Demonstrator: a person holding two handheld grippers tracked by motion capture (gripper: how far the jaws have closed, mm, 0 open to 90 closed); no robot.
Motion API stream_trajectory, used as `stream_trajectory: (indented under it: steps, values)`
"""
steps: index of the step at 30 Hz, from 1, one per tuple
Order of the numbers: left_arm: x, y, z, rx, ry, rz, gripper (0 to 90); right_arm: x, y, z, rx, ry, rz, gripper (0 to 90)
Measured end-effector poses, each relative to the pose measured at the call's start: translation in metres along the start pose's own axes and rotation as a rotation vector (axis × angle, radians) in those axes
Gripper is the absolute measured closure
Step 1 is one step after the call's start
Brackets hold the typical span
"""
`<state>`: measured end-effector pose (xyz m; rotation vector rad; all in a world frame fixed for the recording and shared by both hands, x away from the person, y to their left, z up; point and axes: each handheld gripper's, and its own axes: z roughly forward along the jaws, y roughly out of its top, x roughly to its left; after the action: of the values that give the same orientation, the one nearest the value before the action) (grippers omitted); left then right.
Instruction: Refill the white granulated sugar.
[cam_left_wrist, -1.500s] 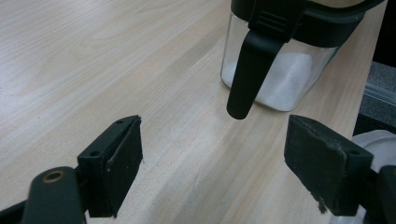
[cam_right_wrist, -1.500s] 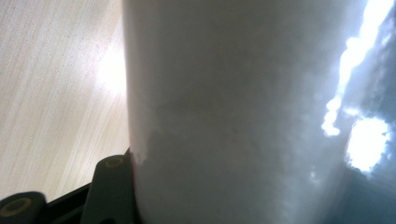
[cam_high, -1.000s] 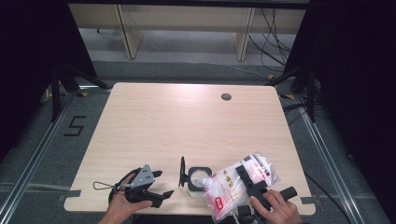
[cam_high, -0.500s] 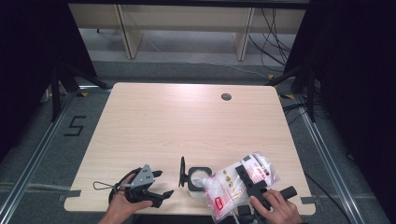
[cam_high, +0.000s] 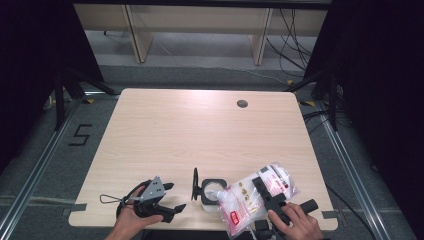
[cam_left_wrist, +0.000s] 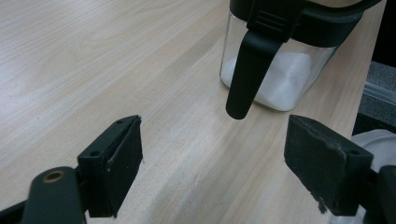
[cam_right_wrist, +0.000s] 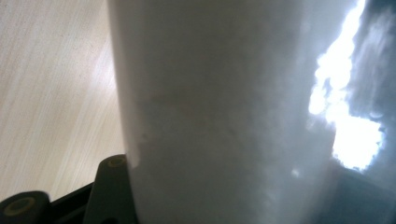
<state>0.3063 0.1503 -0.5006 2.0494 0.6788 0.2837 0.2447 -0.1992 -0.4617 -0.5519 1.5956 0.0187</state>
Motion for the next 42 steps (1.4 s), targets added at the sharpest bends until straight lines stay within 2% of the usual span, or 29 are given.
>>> stream_trajectory:
  steps: [3, 4, 5, 13, 14, 15, 18, 20, 22, 23, 24, 26, 27, 33, 34, 35, 37, 39, 40, 42]
  values:
    - [0.0002, 0.0002, -0.0007, 0.011, 0.003, 0.013, 19.0, 0.0007, -0.0001, -0.0002, 0.003, 0.003, 0.005, 46.6]
    - [-0.0004, -0.0001, -0.0003, 0.004, -0.001, 0.005, 19.0, 0.002, -0.0005, -0.0001, 0.004, 0.004, 0.024, 46.6]
    - [-0.0001, 0.0, -0.0004, 0.006, 0.0, 0.006, 19.0, -0.0004, -0.0005, -0.0002, -0.004, -0.011, -0.002, 46.6]
    - [0.0004, 0.0002, -0.0005, 0.005, -0.001, 0.007, 19.1, 0.0009, -0.0006, 0.0001, -0.001, 0.006, 0.014, 46.7]
    - [-0.0009, 0.0002, -0.0002, -0.003, -0.006, -0.006, 19.1, 0.0002, -0.0007, 0.0, -0.007, -0.007, 0.007, 46.7]
    - [0.0007, 0.0005, -0.0016, 0.021, 0.005, 0.015, 19.1, 0.0, -0.0008, -0.0002, -0.007, -0.009, 0.006, 46.7]
    - [-0.0009, 0.0003, -0.0005, -0.002, -0.004, -0.006, 19.1, -0.0002, -0.0008, 0.0, -0.006, -0.01, 0.005, 46.7]
    - [0.0006, 0.0011, -0.0012, 0.005, -0.006, 0.033, 19.2, 0.0001, -0.0007, -0.0006, -0.002, -0.005, 0.01, 46.8]
    - [0.0007, 0.001, -0.0011, 0.007, -0.006, 0.031, 19.3, 0.0027, -0.0005, -0.0012, 0.009, 0.006, 0.049, 46.8]
    - [0.0011, 0.0011, -0.0015, 0.014, 0.0, 0.031, 19.3, 0.0022, -0.0006, -0.0006, 0.005, 0.01, 0.039, 46.8]
    - [0.0002, 0.0008, -0.0014, 0.009, 0.002, 0.018, 19.3, 0.0012, -0.0005, -0.0006, -0.004, -0.008, 0.025, 46.8]
    - [-0.0004, 0.0007, -0.0011, 0.006, -0.004, 0.014, 19.3, 0.0021, -0.0003, -0.0014, 0.008, 0.003, 0.041, 46.8]
    - [0.0007, 0.001, -0.0011, 0.007, -0.006, 0.032, 19.3, 0.0018, -0.0003, -0.0014, 0.007, 0.001, 0.038, 46.8]
    - [0.0005, 0.0013, -0.0013, 0.005, -0.006, 0.033, 19.3, 0.0016, -0.0002, -0.0011, 0.006, 0.005, 0.044, 46.8]
    - [-0.0008, 0.0008, -0.0012, 0.005, -0.002, 0.008, 19.3, 0.0019, -0.0003, -0.0008, 0.006, 0.003, 0.045, 46.8]
    - [-0.0007, 0.0009, -0.0013, 0.003, 0.001, 0.007, 19.3, 0.0013, -0.0001, -0.0004, -0.003, -0.006, 0.029, 46.9]
    - [-0.0009, 0.0006, -0.0013, 0.005, -0.001, 0.007, 19.3, 0.0021, -0.0001, -0.0013, 0.008, 0.006, 0.043, 46.9]
    - [0.0003, 0.0008, -0.0009, 0.001, -0.004, 0.027, 19.3, 0.0012, -0.0002, -0.0015, 0.008, 0.003, 0.04, 46.9]
    - [-0.0009, 0.0006, -0.001, 0.0, -0.002, 0.003, 19.3, 0.0001, -0.0003, -0.0012, -0.001, -0.009, 0.029, 46.9]
    - [-0.0008, 0.0009, -0.0015, 0.002, -0.002, 0.006, 19.4, 0.0, -0.0003, -0.0013, -0.002, -0.006, 0.03, 46.9]
